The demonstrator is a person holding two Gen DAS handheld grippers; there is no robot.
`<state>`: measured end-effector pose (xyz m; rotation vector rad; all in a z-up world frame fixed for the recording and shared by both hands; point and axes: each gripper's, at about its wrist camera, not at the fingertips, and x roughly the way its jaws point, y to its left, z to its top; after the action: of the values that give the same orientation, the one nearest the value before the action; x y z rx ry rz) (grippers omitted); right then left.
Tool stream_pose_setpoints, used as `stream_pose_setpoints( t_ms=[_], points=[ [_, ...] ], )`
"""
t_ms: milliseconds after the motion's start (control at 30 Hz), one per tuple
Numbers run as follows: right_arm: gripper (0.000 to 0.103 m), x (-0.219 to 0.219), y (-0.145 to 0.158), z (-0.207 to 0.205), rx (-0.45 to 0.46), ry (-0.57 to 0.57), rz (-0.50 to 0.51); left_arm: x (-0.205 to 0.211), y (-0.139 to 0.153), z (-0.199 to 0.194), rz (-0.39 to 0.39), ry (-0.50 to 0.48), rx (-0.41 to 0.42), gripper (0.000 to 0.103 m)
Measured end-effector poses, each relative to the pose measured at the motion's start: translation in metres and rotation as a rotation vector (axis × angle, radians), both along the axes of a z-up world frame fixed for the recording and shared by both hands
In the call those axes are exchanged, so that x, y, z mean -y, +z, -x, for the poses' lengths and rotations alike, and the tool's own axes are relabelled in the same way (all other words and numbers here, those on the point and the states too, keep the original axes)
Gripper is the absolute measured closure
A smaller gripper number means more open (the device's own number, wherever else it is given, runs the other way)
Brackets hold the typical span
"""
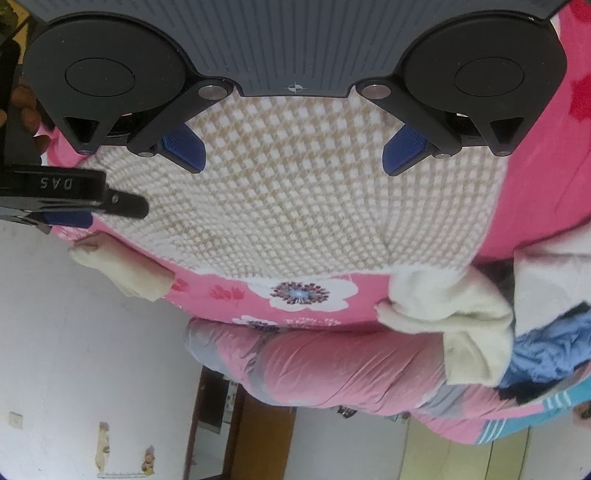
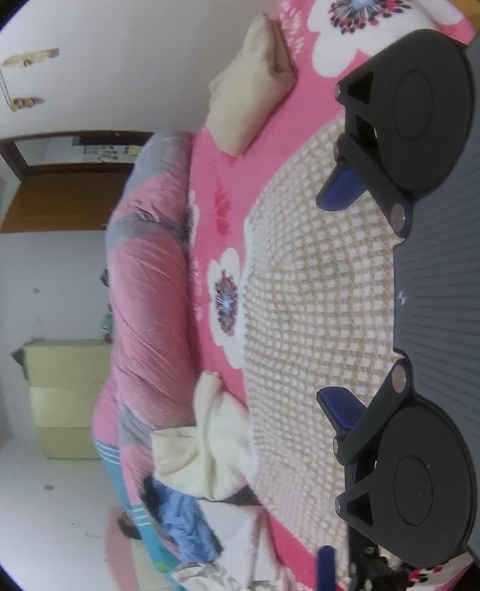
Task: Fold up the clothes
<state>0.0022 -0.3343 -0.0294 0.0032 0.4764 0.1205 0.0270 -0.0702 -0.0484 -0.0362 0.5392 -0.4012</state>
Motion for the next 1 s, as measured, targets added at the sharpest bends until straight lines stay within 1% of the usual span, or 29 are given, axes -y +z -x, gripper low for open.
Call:
stream_pose_setpoints(
  t_ms=[67,233,300,500,600,733,867,1000],
  points=[
    [0.000,0.000,-0.002,-0.006,-0.014,0.006,0.011,0.004,0.000,-0.002,-0.013,-0.014,0.023,0.000],
    [0.000,0.001,-0.013,-0.022,-0.053,0.003,0.030,0.012,-0.004,-0.015,-0.069,-0.038,0.038,0.000],
    [0.000,0.003,-0.019,-0.027,-0.063,-0.001,0.032,0.013,-0.008,-0.020,-0.075,-0.042,0.035,0.000],
    [0.000,0.003,-0.038,-0.041,-0.113,0.005,0.059,0.016,-0.023,-0.034,-0.111,-0.047,-0.028,0.000],
    [0.000,0.004,-0.045,-0.044,-0.124,0.009,0.045,0.019,-0.028,-0.033,-0.132,-0.053,-0.017,0.000],
    [0.000,0.009,-0.047,-0.045,-0.127,0.010,0.012,0.021,-0.031,-0.031,-0.148,-0.057,-0.004,0.000],
    [0.000,0.011,-0.042,-0.046,-0.130,0.010,0.003,0.018,-0.023,-0.030,-0.140,-0.055,-0.002,0.000],
    [0.000,0.020,-0.024,-0.048,-0.072,-0.011,-0.018,0.023,-0.009,-0.032,-0.126,-0.071,0.054,0.000]
  ],
)
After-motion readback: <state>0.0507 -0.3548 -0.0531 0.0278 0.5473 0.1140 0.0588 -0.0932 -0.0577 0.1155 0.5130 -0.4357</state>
